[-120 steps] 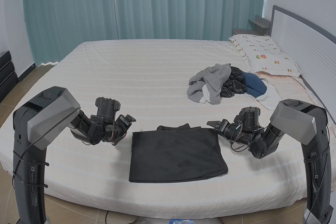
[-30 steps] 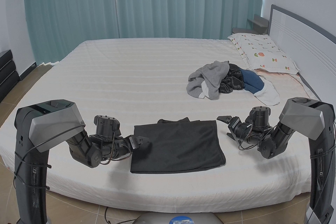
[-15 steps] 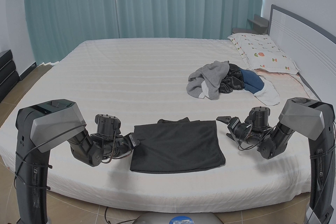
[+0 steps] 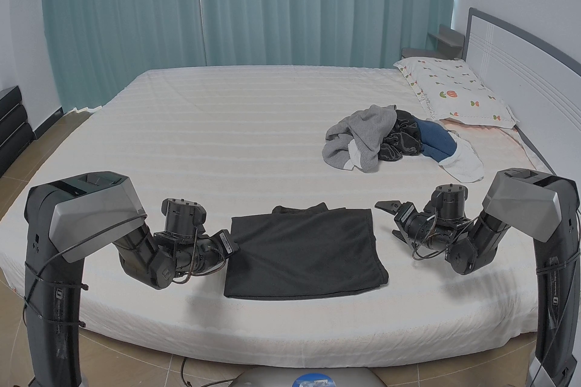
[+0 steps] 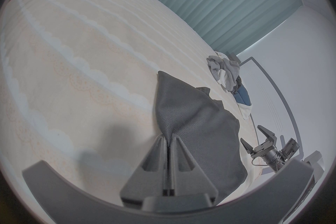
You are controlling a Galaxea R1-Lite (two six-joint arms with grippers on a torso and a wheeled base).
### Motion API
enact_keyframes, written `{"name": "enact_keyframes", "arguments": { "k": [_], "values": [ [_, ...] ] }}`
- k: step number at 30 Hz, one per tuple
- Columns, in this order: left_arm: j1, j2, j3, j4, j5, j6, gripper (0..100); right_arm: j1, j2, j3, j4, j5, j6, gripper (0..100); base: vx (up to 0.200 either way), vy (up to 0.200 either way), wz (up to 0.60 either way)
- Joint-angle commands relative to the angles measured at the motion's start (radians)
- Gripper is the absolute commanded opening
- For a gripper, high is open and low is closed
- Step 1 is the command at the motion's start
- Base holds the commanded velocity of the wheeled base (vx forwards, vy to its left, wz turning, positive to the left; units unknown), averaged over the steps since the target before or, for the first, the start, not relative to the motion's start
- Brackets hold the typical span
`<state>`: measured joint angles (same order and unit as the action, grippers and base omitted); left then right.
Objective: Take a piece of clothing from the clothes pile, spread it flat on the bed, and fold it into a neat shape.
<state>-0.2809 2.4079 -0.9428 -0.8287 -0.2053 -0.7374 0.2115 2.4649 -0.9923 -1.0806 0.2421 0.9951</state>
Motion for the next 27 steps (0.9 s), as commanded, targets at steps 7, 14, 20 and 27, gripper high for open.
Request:
{"name": "enact_keyframes", "arguments": {
  "k": [7, 14, 20, 27],
  "values": [
    [0.008, -0.012, 0.004, -0.001, 0.003, -0.011, 0, -0.001, 0.000, 0.000, -0.001, 0.000, -0.001, 100, 0.000, 0.000, 0.00],
    [0.008, -0.016, 0.007, 0.000, 0.001, -0.016, 0, -0.001, 0.002, 0.000, -0.001, 0.000, -0.001, 100, 0.000, 0.029, 0.00],
    [0.008, -0.035, 0.024, 0.000, 0.001, -0.017, 0, -0.001, 0.002, 0.000, -0.001, 0.000, -0.001, 100, 0.000, 0.200, 0.00],
    [0.008, -0.036, 0.027, 0.000, 0.001, -0.019, 0, -0.001, 0.002, 0.000, -0.001, 0.000, -0.001, 100, 0.000, 0.200, 0.00]
  ]
}}
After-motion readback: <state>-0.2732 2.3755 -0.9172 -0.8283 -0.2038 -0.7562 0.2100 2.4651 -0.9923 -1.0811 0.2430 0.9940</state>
